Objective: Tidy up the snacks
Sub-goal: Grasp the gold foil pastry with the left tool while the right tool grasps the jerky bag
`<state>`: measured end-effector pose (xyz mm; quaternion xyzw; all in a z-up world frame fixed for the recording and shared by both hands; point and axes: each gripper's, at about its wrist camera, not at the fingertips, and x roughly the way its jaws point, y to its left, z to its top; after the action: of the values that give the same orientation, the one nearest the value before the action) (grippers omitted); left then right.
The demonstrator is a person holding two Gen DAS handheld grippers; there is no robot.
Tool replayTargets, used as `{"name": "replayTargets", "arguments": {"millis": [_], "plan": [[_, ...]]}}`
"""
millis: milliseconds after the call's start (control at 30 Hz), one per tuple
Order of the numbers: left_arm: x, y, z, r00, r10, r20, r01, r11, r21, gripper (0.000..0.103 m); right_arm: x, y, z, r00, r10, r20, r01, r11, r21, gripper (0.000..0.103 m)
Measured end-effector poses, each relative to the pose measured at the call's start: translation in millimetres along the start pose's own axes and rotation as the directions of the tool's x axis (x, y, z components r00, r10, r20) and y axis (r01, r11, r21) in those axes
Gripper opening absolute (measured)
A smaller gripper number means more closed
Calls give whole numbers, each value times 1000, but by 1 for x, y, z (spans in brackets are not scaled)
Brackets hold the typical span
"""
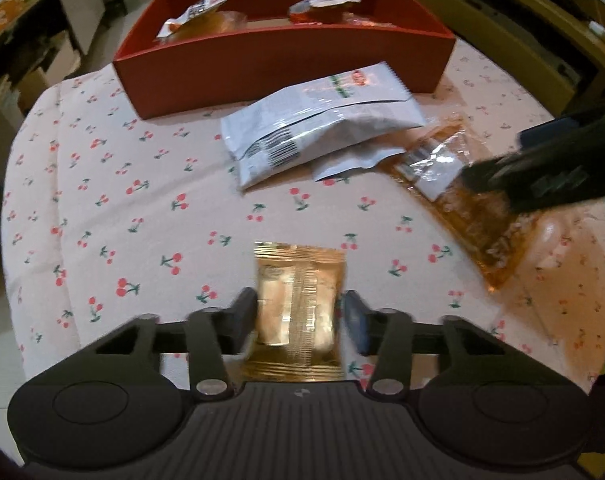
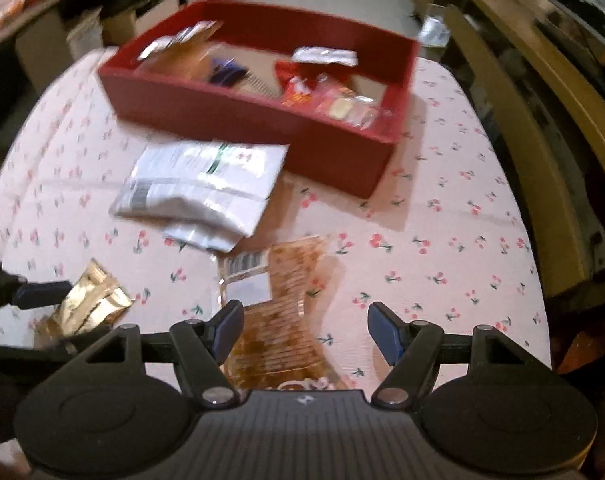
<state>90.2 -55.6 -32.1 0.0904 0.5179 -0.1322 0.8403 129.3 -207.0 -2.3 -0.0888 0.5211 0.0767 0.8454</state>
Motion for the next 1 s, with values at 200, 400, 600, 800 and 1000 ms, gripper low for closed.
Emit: {"name": "replayTargets", "arguments": {"millis": [200,400,600,800,1000], "plan": [[-1,3,-1,1000,-16,1,16,1000,-3,47,20,28,-6,999,-44,-30,40,992,-116,86],[-4,7,-4,1000,-29,-5,28,1000,-8,48,19,28,-8,1000,4,-25,-6,995,-95,65],[-4,7,-6,1000,-13,2,13,1000,10,48,3,8,-21,997,76,-20,-76,997,6,47],[-6,12,-4,1000,-27,-5,27,1000,-9,48,-6,0,-29,994,112,-13,-111,991,72,42],[-4,6,-3,1000,-26,-9,26,1000,11,69,6,11,-24,997,75,-19,-74,996,48,55]]}}
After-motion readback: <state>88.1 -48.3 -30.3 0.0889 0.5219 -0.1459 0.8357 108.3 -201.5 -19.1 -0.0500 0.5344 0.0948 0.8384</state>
